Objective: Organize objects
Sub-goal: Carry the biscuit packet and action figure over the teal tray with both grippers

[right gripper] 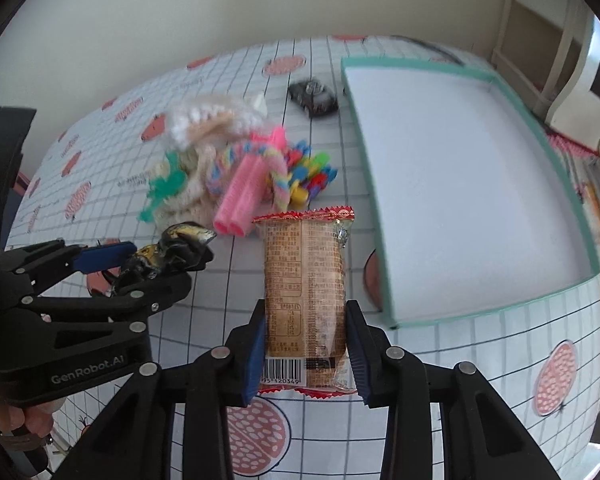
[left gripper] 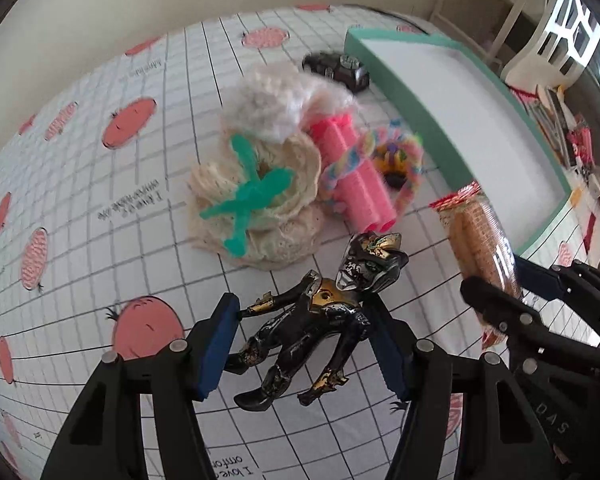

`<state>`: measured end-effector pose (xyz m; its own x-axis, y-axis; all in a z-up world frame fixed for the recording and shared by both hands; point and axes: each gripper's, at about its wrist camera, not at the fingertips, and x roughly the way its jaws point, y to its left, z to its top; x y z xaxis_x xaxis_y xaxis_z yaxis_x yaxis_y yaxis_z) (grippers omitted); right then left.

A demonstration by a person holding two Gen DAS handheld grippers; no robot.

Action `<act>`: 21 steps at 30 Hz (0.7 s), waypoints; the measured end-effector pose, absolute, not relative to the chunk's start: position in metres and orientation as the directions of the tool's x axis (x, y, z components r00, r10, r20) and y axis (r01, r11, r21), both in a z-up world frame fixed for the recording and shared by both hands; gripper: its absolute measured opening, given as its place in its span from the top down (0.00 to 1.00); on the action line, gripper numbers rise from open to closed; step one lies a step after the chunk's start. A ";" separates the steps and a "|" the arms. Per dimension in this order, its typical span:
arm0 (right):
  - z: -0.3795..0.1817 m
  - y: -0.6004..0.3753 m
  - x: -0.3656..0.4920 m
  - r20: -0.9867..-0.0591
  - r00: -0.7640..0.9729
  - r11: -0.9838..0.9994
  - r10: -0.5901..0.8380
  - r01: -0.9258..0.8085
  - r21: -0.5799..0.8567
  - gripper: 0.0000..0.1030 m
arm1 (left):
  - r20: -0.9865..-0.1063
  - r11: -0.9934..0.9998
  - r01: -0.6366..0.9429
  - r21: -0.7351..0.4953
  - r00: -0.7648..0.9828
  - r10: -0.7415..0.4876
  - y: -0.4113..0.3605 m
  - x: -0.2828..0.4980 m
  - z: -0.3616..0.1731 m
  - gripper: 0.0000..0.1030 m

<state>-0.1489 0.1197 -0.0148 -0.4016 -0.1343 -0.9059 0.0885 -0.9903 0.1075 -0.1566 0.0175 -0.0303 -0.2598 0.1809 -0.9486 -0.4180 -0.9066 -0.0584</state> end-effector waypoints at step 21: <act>0.069 0.191 -0.197 -0.809 -0.585 -0.995 -0.059 -0.032 0.096 0.63 | -0.854 -0.939 -0.313 -0.140 -0.442 0.274 0.098 -0.212 0.075 0.37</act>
<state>-0.1975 0.1906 0.0690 -0.5849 -0.0592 -0.8090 -0.0316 -0.9949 0.0956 -0.2122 0.0978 0.0752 -0.4420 0.2741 -0.8541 -0.3129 -0.9395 -0.1396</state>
